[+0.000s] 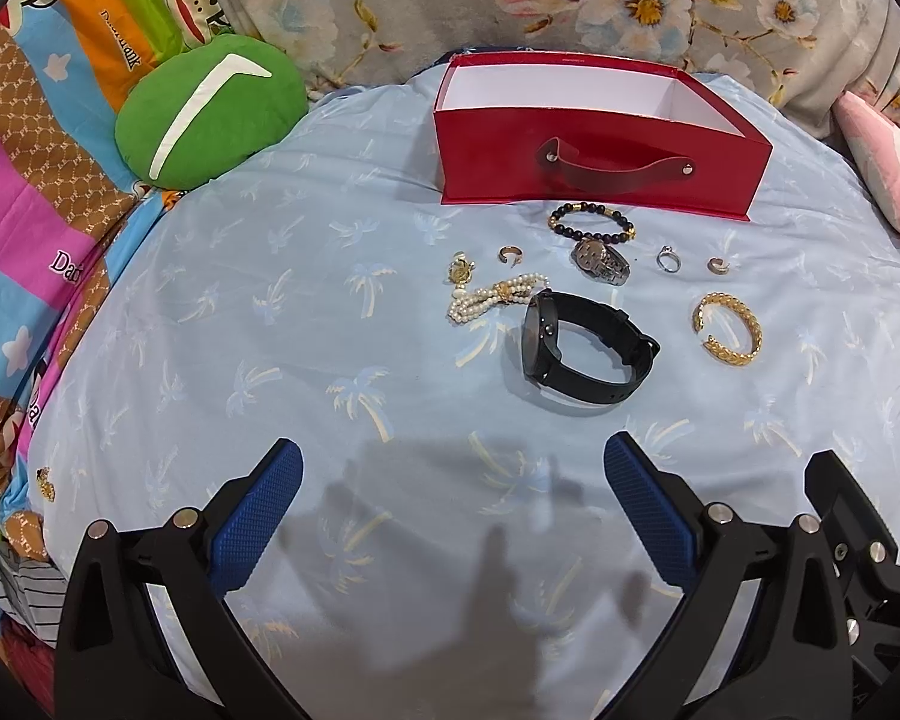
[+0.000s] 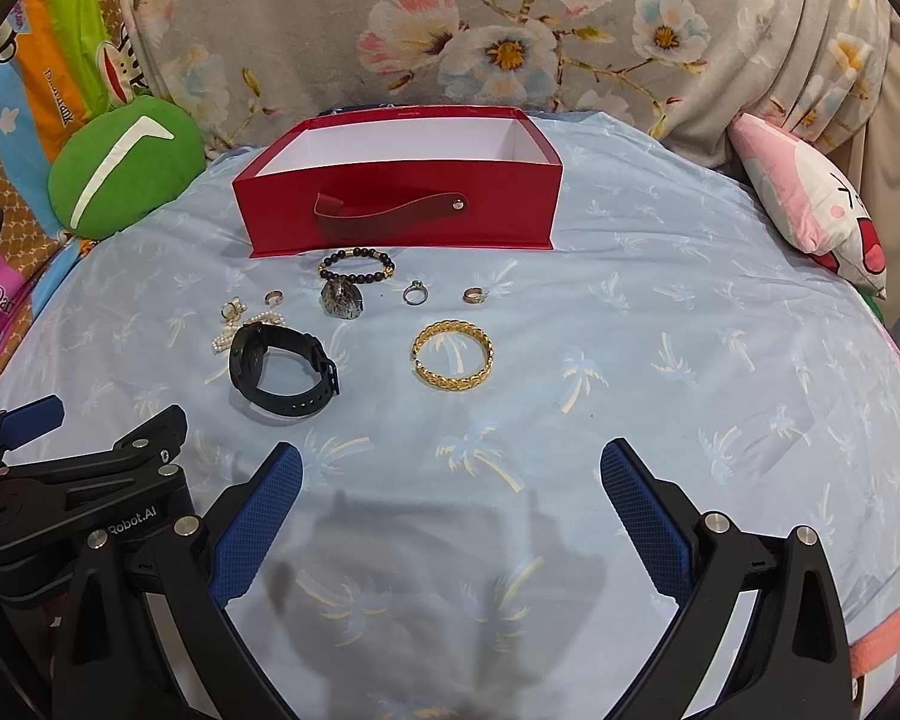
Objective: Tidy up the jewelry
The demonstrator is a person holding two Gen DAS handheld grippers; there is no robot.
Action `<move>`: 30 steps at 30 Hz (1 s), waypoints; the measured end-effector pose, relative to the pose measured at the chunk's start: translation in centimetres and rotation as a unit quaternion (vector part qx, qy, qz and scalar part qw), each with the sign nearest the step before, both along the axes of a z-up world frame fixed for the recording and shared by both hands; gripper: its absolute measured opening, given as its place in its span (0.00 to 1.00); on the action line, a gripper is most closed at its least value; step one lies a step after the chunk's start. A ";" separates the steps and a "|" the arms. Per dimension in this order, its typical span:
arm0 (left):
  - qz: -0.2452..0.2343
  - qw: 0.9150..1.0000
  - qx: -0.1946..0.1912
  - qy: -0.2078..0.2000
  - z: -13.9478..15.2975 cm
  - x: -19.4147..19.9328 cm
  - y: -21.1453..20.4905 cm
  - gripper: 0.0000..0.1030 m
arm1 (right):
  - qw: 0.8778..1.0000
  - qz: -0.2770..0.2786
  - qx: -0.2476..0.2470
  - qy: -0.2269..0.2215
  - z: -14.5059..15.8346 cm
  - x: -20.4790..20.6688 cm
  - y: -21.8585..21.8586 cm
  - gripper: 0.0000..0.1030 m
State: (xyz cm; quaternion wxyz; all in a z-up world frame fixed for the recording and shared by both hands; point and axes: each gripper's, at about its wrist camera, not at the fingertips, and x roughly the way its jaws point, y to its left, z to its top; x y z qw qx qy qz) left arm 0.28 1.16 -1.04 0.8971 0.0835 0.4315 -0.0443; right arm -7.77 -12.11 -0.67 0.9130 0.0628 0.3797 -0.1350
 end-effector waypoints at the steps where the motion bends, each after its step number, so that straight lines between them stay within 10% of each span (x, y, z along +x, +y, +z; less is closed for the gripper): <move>1: 0.000 1.000 0.000 0.000 0.0 0.0 0.0 0.95 | 1.000 0.000 0.000 0.000 0.0 0.0 0.0 0.95; 30: 0.001 1.000 0.003 0.018 -1.3 0.9 -0.3 0.95 | 1.000 0.009 0.003 0.018 -1.8 1.5 -0.3 0.95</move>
